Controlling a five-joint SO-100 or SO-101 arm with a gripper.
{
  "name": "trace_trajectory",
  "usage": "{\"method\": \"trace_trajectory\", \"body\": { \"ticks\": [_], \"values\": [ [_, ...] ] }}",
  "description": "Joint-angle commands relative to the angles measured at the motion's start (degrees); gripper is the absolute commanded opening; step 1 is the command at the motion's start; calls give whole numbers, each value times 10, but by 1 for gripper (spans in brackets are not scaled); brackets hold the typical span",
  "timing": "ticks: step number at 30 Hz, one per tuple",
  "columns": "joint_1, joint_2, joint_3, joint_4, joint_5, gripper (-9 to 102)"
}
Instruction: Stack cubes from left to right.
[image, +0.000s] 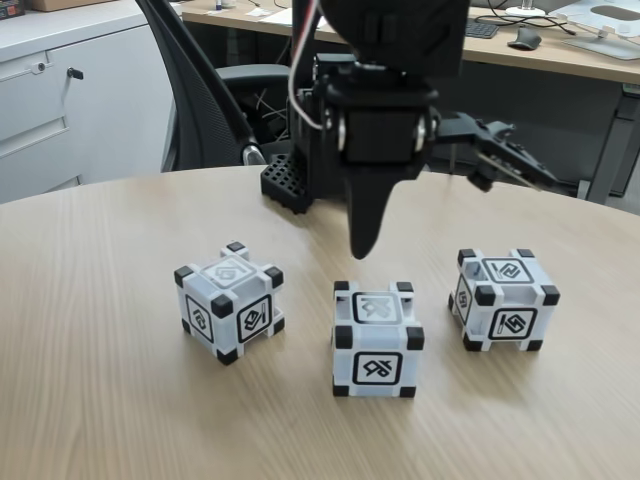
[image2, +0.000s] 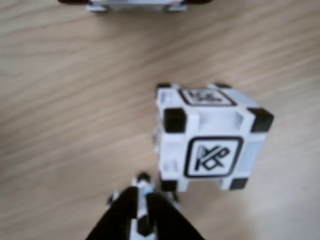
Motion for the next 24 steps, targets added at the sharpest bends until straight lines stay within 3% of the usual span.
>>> {"method": "trace_trajectory", "body": {
  "ticks": [1,14,24],
  "values": [
    [-5,8,-27,-8,25,0],
    [-205,8,-27,-8,142,0],
    [-251,1,-27,0,199,23]
  ]
}}
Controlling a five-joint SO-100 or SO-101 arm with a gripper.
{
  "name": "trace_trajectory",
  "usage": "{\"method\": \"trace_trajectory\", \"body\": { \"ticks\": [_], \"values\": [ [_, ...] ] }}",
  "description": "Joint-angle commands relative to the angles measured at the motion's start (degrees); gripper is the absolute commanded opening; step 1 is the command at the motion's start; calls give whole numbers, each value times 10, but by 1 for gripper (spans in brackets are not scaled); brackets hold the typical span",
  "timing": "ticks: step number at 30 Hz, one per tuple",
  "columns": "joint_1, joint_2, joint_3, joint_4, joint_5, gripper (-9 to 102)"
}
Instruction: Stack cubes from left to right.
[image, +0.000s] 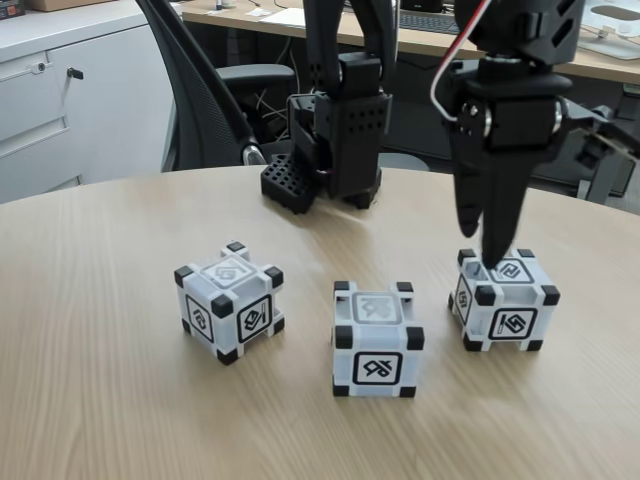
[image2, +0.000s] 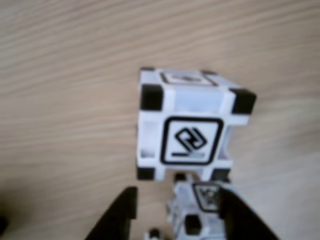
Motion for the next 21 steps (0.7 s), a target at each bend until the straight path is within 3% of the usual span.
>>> {"method": "trace_trajectory", "body": {
  "ticks": [1,7,21],
  "values": [
    [-9,3,-26,1,11,27],
    [-18,-4,-26,0,4,43],
    [-40,-155,-28,-8,25,44]
  ]
}}
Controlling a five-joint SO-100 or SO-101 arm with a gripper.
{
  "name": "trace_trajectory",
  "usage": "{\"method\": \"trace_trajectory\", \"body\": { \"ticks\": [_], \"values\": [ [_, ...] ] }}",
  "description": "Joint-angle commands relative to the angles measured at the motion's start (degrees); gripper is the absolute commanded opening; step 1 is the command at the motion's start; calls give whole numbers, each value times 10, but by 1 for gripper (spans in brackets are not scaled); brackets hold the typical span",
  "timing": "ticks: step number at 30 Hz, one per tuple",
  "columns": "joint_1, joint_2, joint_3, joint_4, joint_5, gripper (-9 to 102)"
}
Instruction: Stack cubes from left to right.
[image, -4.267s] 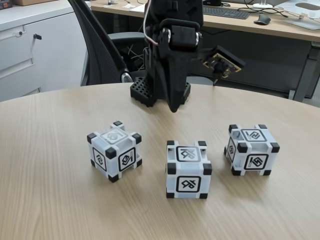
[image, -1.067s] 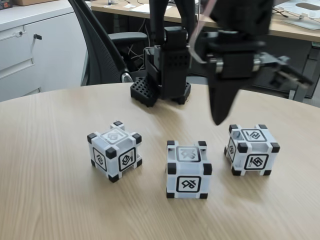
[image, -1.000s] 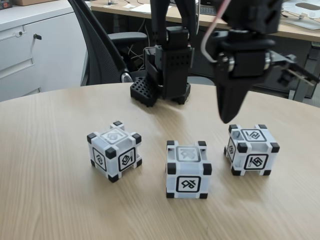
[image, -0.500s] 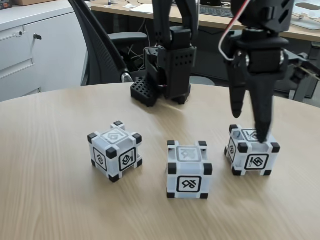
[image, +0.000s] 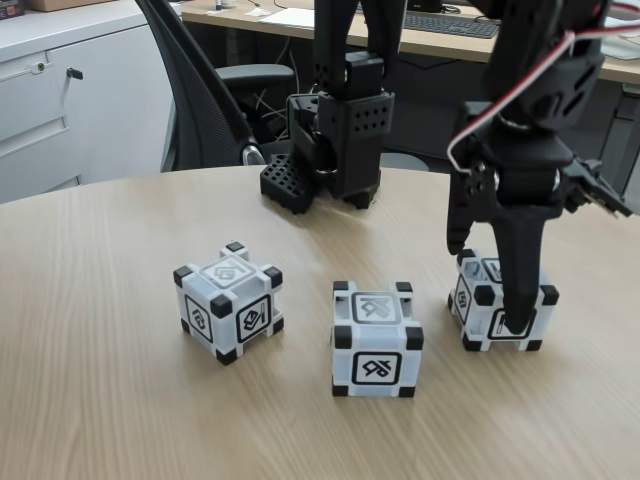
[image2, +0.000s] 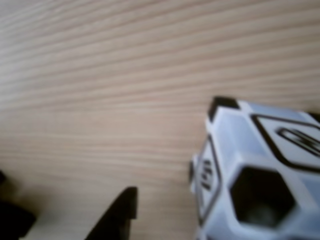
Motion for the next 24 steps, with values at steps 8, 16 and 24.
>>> {"method": "trace_trajectory", "body": {
  "ticks": [8,16,24],
  "values": [
    [10,-10,-26,-40,-2,6],
    [10,0,-26,-54,-12,0],
    [11,64,-27,-50,-20,0]
  ]
}}
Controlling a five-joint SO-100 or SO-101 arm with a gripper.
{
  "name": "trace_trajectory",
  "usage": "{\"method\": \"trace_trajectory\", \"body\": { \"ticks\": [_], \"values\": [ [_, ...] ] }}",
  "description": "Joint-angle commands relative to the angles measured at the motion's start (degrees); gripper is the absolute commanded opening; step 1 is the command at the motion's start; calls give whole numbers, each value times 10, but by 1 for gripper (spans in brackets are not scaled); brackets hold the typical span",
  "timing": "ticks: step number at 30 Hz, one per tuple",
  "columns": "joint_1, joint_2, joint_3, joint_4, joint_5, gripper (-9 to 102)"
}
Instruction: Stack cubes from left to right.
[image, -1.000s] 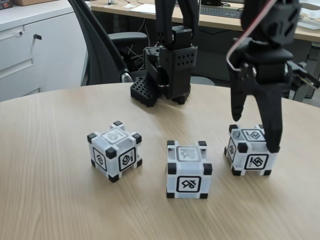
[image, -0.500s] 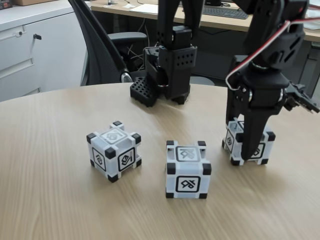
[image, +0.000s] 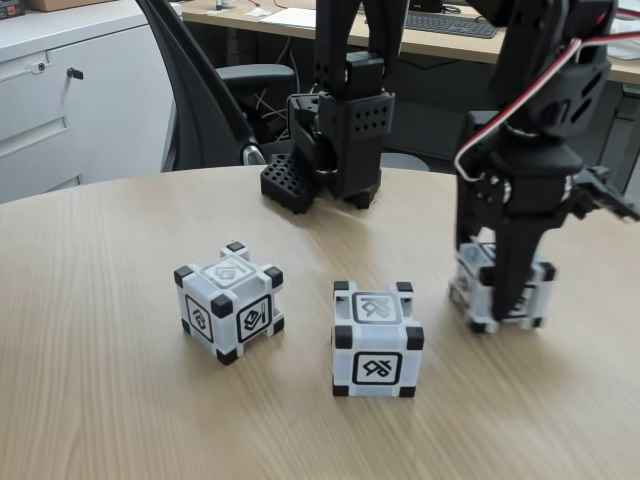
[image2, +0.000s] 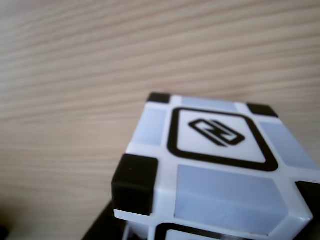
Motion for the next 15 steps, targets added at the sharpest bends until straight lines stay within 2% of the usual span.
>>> {"method": "trace_trajectory", "body": {
  "ticks": [1,15],
  "values": [
    [6,64,-13,-7,-6,0],
    [7,203,-12,-4,-42,0]
  ]
}}
